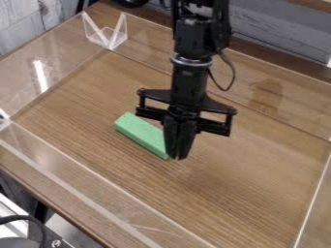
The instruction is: Remove the green block from inside the brown bowl and put it on the table
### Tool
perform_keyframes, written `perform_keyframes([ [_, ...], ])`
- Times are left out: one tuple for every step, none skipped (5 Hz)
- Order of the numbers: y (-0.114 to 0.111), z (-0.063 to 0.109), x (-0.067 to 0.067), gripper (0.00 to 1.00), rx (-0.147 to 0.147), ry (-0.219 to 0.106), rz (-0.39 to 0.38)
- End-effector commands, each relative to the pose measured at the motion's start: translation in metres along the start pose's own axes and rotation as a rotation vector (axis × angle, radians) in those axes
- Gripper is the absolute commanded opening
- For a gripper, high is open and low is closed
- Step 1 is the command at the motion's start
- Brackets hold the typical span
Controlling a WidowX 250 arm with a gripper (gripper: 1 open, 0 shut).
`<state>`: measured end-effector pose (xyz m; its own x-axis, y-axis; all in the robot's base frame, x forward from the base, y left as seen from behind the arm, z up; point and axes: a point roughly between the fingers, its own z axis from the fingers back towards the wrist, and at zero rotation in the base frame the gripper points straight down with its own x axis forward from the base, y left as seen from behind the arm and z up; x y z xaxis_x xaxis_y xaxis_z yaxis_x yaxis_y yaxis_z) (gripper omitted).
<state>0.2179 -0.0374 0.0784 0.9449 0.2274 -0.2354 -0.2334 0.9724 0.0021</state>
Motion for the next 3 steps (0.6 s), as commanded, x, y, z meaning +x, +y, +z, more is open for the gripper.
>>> perform_keyframes([
  [-0.0068,0.0125,-0.0001,0.00,-0.024,-0.064,-0.074],
  [-0.0098,0.0145,-0.0015,0.00,-0.031,-0.078,-0.129],
  [-0.0124,0.0156,-0.0022,0.00,-0.035,-0.091,-0.177],
])
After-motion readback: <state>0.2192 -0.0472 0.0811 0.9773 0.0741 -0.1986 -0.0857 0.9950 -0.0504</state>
